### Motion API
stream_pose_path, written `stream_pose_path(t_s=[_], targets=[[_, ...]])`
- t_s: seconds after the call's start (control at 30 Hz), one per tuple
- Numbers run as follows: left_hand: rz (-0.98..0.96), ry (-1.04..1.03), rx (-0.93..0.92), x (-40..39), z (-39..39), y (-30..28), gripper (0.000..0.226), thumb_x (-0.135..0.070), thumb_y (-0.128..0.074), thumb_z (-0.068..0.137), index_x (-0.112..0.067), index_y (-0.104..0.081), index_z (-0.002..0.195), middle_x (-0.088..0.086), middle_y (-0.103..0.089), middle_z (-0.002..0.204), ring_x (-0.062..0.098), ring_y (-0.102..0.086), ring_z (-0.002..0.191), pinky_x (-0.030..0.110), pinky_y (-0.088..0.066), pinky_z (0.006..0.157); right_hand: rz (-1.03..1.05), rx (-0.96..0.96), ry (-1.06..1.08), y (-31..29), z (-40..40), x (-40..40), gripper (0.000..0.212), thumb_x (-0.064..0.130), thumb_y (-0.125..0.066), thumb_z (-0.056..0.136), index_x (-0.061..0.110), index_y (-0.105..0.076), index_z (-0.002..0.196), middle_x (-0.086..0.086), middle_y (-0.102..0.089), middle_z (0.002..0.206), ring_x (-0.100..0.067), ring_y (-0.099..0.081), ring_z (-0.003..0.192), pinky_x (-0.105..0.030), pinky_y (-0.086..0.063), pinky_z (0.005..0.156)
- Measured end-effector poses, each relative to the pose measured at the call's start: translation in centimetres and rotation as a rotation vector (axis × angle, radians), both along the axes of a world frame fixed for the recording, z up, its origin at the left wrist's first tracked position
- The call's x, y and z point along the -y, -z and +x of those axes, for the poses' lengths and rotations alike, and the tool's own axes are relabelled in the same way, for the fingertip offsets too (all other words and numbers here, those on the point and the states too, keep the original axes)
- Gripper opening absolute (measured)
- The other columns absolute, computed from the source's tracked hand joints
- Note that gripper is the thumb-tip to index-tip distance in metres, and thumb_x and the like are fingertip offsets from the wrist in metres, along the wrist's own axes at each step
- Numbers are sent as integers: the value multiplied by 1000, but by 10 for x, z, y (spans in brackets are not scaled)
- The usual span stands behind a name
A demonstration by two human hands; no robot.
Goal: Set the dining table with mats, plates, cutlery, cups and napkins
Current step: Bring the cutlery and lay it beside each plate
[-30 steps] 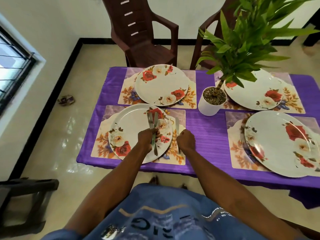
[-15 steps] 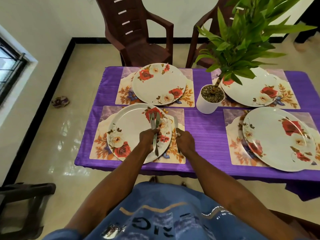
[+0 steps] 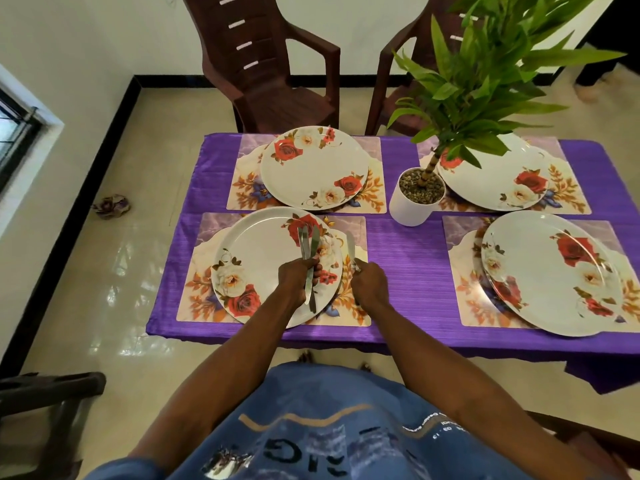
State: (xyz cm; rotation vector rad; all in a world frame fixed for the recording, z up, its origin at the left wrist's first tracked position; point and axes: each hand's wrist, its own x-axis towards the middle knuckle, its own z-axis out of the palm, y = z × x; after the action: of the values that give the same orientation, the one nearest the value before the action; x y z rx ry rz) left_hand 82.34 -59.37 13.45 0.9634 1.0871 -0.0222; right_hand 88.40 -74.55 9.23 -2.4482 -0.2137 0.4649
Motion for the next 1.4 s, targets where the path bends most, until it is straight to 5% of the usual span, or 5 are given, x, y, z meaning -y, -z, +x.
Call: stream_pose_path(t_s=[0.4, 0.73, 0.97, 1.23, 1.4], targets=[[22, 48, 0, -3, -4, -3, 25, -12, -65, 92, 6, -67, 108, 10, -68, 75, 14, -63, 56, 22, -49, 49, -44, -10, -38, -8, -3, -2, 53, 35, -48, 101, 22, -35, 150, -11, -55, 130, -30, -54, 118, -37, -47, 93], [-10, 141, 67, 11, 11, -16, 22, -14, -58, 96, 4, -66, 105, 14, -66, 76, 22, -62, 64, 36, -56, 64, 77, 14, 140, -22, -5, -4, 39, 18, -51, 99, 11, -55, 136, -12, -59, 127, -27, -56, 115, -32, -46, 90], [-87, 317, 120, 50, 38, -20, 8, 1, -54, 93, 1, -62, 94, 10, -67, 65, 16, -63, 55, 26, -52, 53, 309, -105, 477, -31, 14, 25, 25, 19, -55, 83, 9, -59, 61, -14, -58, 64, -36, -58, 67, -50, -51, 63], [-174, 477, 24, 148, 85, -21, 10, -4, -68, 87, 0, -66, 78, 6, -56, 54, 18, -51, 46, 27, -48, 47, 536, -171, 693, -52, 38, 121, 17, 6, -56, 88, -1, -68, 80, -11, -59, 61, -12, -52, 42, -25, -43, 47], [-151, 531, -2, 228, 133, 36, 52, -25, -92, 49, -2, -73, 92, 18, -66, 92, 32, -63, 77, 38, -51, 78, 651, -239, 710, -62, 61, 202, 12, 3, -55, 90, 5, -64, 82, -7, -59, 62, -16, -51, 45, -19, -37, 39]])
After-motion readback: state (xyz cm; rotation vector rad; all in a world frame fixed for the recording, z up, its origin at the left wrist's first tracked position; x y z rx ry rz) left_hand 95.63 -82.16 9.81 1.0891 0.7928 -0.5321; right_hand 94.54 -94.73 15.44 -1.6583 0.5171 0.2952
